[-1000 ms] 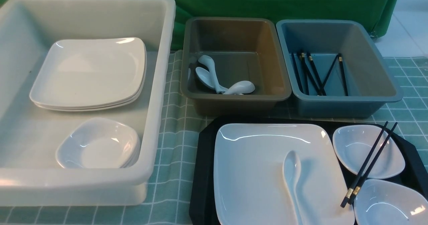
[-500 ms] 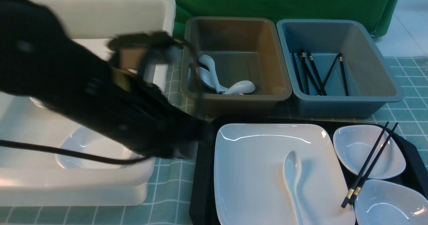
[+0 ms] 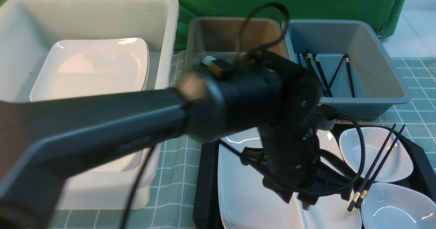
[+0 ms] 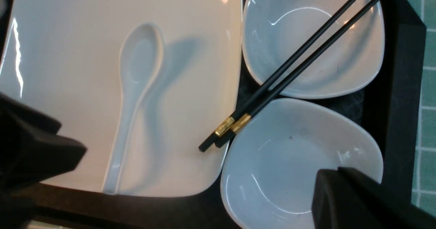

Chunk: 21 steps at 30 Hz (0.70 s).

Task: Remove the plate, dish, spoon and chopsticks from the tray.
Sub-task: Use the right arm to grab a soup spoon from the plate

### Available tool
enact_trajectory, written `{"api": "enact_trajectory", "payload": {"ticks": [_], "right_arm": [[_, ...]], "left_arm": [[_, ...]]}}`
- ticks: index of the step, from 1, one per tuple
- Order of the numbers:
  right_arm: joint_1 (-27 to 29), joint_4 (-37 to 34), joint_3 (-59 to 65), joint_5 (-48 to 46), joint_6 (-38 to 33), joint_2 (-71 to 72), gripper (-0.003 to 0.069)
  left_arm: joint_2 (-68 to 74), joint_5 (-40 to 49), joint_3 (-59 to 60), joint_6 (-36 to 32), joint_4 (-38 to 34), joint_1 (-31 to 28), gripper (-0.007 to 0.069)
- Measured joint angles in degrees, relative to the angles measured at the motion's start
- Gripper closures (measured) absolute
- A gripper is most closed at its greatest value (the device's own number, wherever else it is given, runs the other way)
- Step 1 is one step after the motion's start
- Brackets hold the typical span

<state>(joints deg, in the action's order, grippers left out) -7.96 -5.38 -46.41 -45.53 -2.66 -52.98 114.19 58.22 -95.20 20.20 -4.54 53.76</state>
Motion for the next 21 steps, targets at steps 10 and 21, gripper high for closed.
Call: {"api": "enact_trajectory", "payload": {"ticks": [10,21], "right_arm": [[0.0,0.7,0.0,-0.1,-0.2,0.0,0.0638],[0.0,0.9,0.0,0.0,-0.2,0.0,0.0638]], "left_arm": [[9.5,0.0,-4.0,2.0,-2.1,0.0,0.0108],[11.6,0.6,-4.4,2.2,-1.3,-0.1,0.0493]]}}
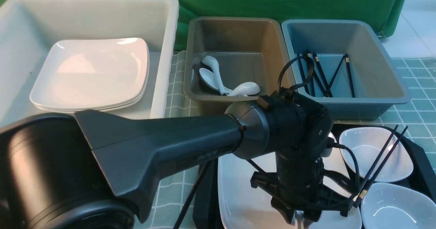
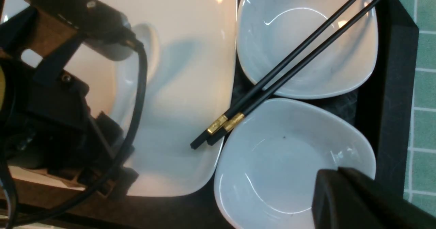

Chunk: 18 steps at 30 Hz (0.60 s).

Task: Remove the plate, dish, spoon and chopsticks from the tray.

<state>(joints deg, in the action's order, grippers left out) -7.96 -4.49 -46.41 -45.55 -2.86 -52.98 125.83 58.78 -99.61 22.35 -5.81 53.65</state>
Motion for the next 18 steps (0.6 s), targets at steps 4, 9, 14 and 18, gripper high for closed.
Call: {"api": "enact_trajectory", "payload": {"ticks": [4,9,14,18], "right_arm": [[0.0,0.0,0.0,0.2,0.0,0.0,0.0638],[0.0,0.1,0.0,0.2,0.0,0.0,0.0634],[0.0,0.1,0.0,0.2,0.0,0.0,0.0628],[0.0,0.1,0.0,0.2,0.0,0.0,0.0627]], "left_arm": [[-0.9,2.3,-0.7,-0.3,3.5,-0.8,0.0597],[-5.8,6.8,-4.2,-1.5,7.2,-4.5,0.0597],[-10.1,6.8,-9.4,-6.2,8.8,-9.9,0.0597],[-10.2,2.9,-16.7,-13.7,5.3,-16.7,0.0597]]}}
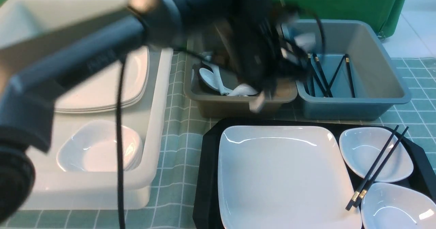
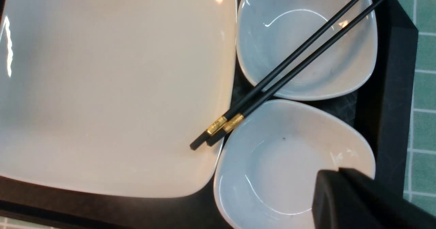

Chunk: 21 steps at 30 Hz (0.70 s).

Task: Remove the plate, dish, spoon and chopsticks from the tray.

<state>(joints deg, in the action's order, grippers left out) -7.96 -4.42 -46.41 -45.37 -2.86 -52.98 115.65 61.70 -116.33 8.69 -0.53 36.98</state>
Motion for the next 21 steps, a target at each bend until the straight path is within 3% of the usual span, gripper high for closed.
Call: {"api": "enact_trajectory", "payload": {"ticks": [4,12,17,18,19,21], "right_arm": [[0.0,-0.1,0.0,0.3,0.0,0.0,0.0624],[0.0,0.0,0.0,1.9,0.0,0.0,0.062],[0.0,0.1,-1.5,2.7,3.5,-0.9,0.0561],[0.0,0.2,-2.2,2.7,3.8,-1.4,0.0536],[0.2,0.3,-4.0,2.3,4.1,-3.4,0.0451],[0.7,0.3,-5.2,1.9,4.2,-4.7,0.0403]], "left_arm": [[5.0,-4.2,-9.0,-7.9,-9.8,-7.2,0.0597],[17.9,-4.7,-18.7,-8.7,-11.0,-12.1,0.0578],[19.5,-3.6,-19.2,-2.3,-4.6,-12.1,0.042],[19.5,-3.2,-19.4,-0.7,-3.6,-12.1,0.0378],[19.4,-1.8,-19.6,1.3,-2.4,-12.2,0.0319],[19.2,-0.4,-19.7,2.1,-1.8,-12.2,0.0296]]}}
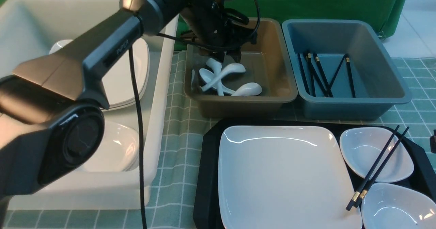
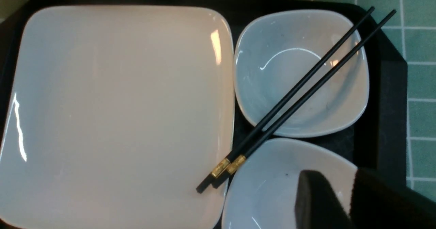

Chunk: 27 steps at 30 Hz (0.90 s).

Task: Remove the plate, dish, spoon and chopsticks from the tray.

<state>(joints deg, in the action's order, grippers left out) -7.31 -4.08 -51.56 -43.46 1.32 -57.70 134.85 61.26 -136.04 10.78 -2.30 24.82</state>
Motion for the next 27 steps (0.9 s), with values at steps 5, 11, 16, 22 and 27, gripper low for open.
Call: {"api": "enact_trajectory", "payload": {"ticks": [5,11,16,22,27], "right_arm": [[7.1,-1.3,-5.3,-1.7,0.6,-10.8,0.0275],[10.3,-5.4,-8.7,-0.6,1.1,-23.3,0.0251],[10.0,-7.1,-11.7,0.7,1.3,-32.8,0.013],[9.3,-7.6,-13.5,2.0,3.3,-40.5,0.0072],[7.9,-8.8,-13.9,4.6,4.2,-43.6,0.0074]], "left_arm": [[-3.9,7.9,0.0,-0.5,4.2,0.0,0.0377],[-13.8,8.3,1.7,-2.7,5.0,0.0,0.0606],[-24.0,8.3,10.2,-4.2,5.4,0.0,0.0615],[-35.2,4.9,27.3,-4.2,6.2,0.0,0.0615],[-40.3,-0.8,37.2,-4.1,6.3,0.0,0.0615]]}}
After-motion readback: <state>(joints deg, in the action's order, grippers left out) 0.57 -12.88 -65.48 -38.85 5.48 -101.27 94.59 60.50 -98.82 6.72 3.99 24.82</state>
